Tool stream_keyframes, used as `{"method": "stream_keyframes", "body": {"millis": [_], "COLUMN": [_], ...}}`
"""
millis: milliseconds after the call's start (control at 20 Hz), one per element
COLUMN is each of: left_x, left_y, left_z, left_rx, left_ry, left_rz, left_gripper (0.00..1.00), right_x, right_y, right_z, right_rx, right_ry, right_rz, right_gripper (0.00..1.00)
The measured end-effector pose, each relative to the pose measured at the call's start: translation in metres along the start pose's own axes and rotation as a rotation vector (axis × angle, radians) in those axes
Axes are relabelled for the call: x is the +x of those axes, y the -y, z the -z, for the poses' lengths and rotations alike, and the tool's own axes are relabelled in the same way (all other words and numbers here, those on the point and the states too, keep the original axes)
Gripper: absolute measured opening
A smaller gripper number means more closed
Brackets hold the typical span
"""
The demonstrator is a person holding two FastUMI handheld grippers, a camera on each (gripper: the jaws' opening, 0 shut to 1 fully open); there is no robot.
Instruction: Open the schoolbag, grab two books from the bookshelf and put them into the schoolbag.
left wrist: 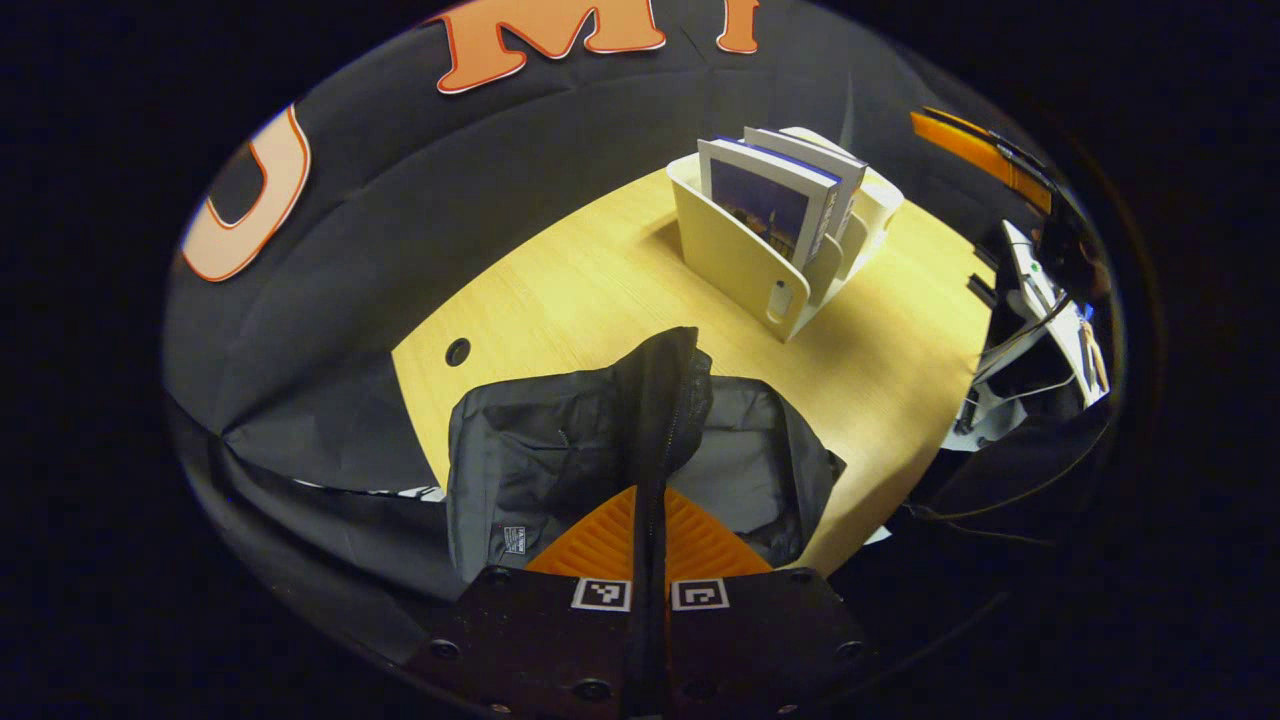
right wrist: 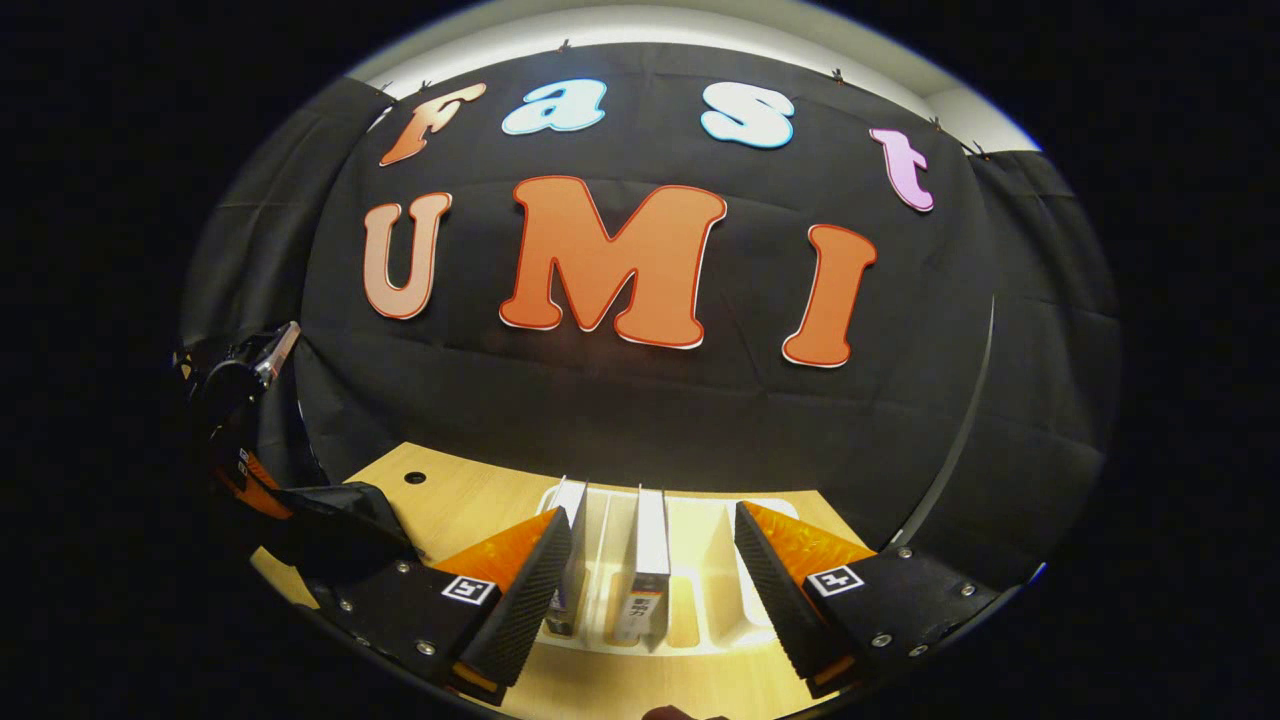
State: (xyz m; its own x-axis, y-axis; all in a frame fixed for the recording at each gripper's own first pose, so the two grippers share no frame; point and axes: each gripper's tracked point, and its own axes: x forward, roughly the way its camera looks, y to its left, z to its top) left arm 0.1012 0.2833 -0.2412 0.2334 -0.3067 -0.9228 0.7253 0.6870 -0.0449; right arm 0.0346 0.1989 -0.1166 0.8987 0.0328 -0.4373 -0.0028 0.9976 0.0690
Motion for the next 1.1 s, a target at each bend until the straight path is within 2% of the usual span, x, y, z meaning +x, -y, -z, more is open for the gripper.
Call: {"method": "stream_keyframes", "body": {"millis": [150, 400, 500, 700, 800, 900, 1100], "left_x": [-0.014, -0.030, -0.034, -0.039, -0.039, -0.036, -0.033], "left_y": [-0.016, -0.036, -0.043, -0.041, -0.039, -0.041, -0.043], "left_z": [-0.007, -0.009, -0.013, -0.014, -0.015, -0.015, -0.015], "left_rx": [0.038, 0.024, 0.032, 0.040, 0.039, 0.021, -0.004], "left_ry": [0.010, 0.016, 0.020, 0.011, 0.009, 0.004, -0.005], "left_rz": [0.063, 0.121, 0.106, 0.104, 0.106, 0.105, 0.103], "left_gripper": [0.01, 0.01, 0.01, 0.01, 0.01, 0.01, 0.01], "right_x": [0.012, 0.036, 0.045, 0.067, 0.074, 0.081, 0.106], "right_y": [-0.021, -0.047, -0.049, -0.067, -0.087, -0.099, -0.089], "right_z": [-0.001, 0.019, 0.025, 0.033, 0.045, 0.056, 0.078], "right_rx": [-0.014, -0.087, -0.102, -0.113, -0.103, -0.060, -0.062], "right_ry": [-0.041, -0.254, -0.348, -0.514, -0.620, -0.737, -0.858], "right_rz": [-0.020, -0.083, -0.077, -0.142, -0.229, -0.269, -0.219], "right_gripper": [0.97, 0.97, 0.97, 0.97, 0.97, 0.98, 0.96]}}
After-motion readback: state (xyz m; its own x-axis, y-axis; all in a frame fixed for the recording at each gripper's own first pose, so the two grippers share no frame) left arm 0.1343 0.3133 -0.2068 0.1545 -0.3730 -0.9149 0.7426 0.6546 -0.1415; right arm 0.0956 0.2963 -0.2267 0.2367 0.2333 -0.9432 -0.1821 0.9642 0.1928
